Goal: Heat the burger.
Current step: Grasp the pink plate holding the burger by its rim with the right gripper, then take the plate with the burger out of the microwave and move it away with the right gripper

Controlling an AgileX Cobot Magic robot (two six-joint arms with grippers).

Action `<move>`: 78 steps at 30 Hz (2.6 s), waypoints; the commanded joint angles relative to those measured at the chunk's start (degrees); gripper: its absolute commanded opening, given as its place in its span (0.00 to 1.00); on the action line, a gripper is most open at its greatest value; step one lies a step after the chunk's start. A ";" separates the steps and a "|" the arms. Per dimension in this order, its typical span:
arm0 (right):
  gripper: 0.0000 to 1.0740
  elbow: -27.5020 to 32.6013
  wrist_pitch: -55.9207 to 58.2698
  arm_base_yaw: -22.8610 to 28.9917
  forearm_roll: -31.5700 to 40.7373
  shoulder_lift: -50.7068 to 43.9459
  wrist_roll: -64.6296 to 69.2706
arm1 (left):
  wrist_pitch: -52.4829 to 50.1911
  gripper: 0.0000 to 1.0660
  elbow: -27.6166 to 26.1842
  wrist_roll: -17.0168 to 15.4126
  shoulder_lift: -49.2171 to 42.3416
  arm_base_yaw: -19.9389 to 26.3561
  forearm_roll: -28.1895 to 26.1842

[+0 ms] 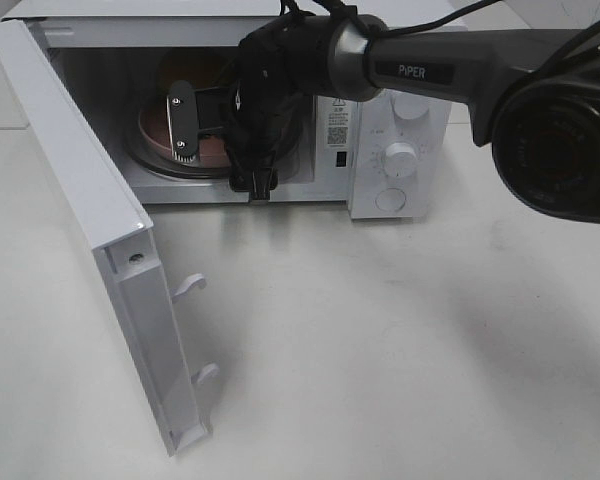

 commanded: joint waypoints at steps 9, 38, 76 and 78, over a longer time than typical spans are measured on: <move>0.43 -2.12 -0.92 -0.17 1.20 1.60 0.46 | -0.57 0.89 0.17 -0.29 -1.20 0.17 0.11; 0.01 -1.43 -0.06 0.74 3.27 -0.86 -4.07 | -0.57 0.89 0.17 -0.29 -1.20 0.17 0.11; 0.00 29.85 -17.36 1.55 2.69 -21.26 -10.26 | -0.57 0.89 0.17 -0.29 -1.20 0.17 0.11; 0.00 31.91 -18.91 1.55 2.69 -22.57 -10.43 | -0.57 0.89 0.17 -0.29 -1.20 0.17 0.11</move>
